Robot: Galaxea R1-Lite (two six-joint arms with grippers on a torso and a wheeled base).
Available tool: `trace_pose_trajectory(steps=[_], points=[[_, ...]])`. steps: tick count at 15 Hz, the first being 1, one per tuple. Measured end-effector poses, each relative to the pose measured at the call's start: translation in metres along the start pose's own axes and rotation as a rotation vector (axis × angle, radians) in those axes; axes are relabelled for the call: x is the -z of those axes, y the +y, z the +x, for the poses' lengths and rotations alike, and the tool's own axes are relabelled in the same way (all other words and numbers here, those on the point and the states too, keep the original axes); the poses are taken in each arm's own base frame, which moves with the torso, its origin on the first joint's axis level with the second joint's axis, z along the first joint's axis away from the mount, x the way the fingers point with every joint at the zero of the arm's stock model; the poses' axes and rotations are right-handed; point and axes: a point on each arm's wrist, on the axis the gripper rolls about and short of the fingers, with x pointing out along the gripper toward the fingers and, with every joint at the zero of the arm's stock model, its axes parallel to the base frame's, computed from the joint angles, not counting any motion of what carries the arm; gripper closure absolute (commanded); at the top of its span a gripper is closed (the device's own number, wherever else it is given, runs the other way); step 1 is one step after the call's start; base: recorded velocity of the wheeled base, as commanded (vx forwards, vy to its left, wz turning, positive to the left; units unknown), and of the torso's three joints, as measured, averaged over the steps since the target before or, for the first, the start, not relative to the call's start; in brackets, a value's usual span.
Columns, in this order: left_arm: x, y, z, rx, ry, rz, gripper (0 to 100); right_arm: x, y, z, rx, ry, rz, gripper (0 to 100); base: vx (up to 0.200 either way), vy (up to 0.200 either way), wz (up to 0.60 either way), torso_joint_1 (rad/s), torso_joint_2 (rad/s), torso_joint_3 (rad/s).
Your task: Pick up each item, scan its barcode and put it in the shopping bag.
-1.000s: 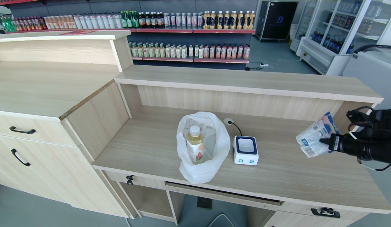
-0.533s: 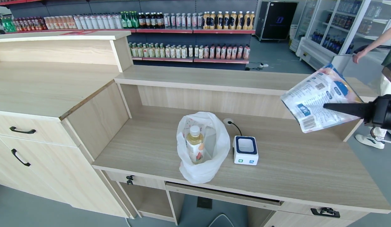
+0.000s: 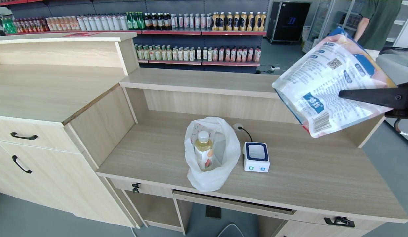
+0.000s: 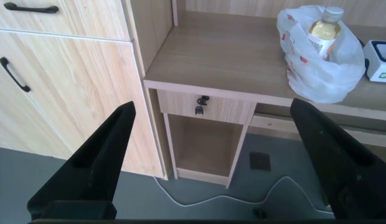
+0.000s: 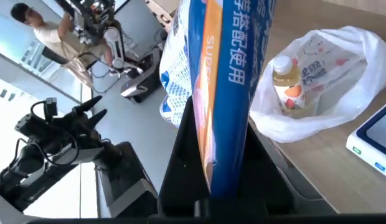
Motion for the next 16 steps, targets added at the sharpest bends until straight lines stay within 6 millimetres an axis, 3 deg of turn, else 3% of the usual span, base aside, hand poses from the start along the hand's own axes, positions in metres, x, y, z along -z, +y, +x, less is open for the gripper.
trace_pose_trajectory(steps=[8, 16], points=[[0.000, 0.000, 0.000, 0.000, 0.000, 0.000, 0, 0.041, 0.047, -0.014, -0.073, 0.114, 0.163, 100, 0.000, 0.000, 0.00, 0.000, 0.00, 0.000], [0.000, 0.000, 0.000, 0.000, 0.000, 0.000, 0, 0.049, 0.058, -0.022, 0.039, 0.081, 0.264, 100, 0.000, 0.000, 0.00, 0.000, 0.00, 0.000]])
